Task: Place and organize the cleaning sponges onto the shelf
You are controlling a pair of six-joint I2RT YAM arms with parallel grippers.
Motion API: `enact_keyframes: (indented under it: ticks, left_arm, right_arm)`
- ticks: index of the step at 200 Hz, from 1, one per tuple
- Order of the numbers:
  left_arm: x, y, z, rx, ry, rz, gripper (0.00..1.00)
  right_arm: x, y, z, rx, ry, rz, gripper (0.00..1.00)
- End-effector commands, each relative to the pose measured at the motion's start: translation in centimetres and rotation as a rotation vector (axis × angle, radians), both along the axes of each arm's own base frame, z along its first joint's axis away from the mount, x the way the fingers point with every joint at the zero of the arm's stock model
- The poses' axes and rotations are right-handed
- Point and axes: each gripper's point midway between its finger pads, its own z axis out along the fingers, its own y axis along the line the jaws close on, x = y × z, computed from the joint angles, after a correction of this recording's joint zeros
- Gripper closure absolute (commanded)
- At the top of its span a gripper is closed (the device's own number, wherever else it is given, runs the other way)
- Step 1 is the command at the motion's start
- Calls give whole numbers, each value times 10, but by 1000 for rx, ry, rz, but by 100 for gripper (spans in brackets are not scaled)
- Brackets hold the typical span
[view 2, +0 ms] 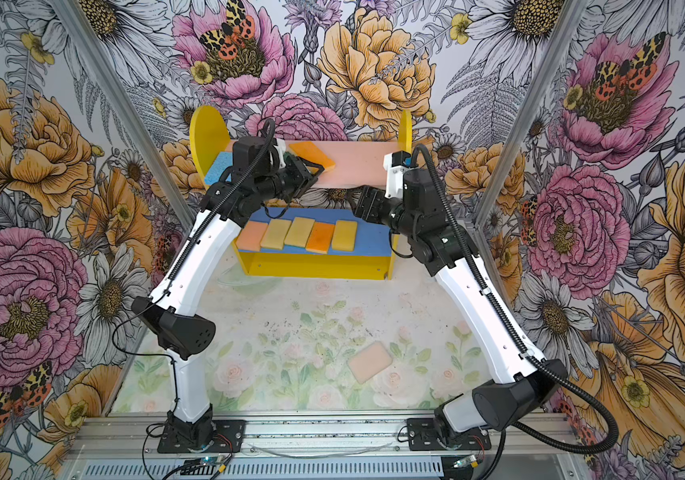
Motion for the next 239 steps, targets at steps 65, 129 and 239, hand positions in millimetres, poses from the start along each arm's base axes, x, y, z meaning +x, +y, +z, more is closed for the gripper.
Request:
enact_keyframes:
  ticks: [65, 129, 239]
  left_arm:
    - [-19, 6, 17, 26, -52, -121, 100]
    - [-37, 25, 61, 10, -157, -104, 63]
    - [33, 90, 57, -53, -142, 62, 40]
  right_arm:
    - [-6, -3, 14, 37, -40, 16, 29]
    - [-2, 3, 8, 58, -17, 34, 30]
    - [-9, 1, -13, 39, 20, 47, 29]
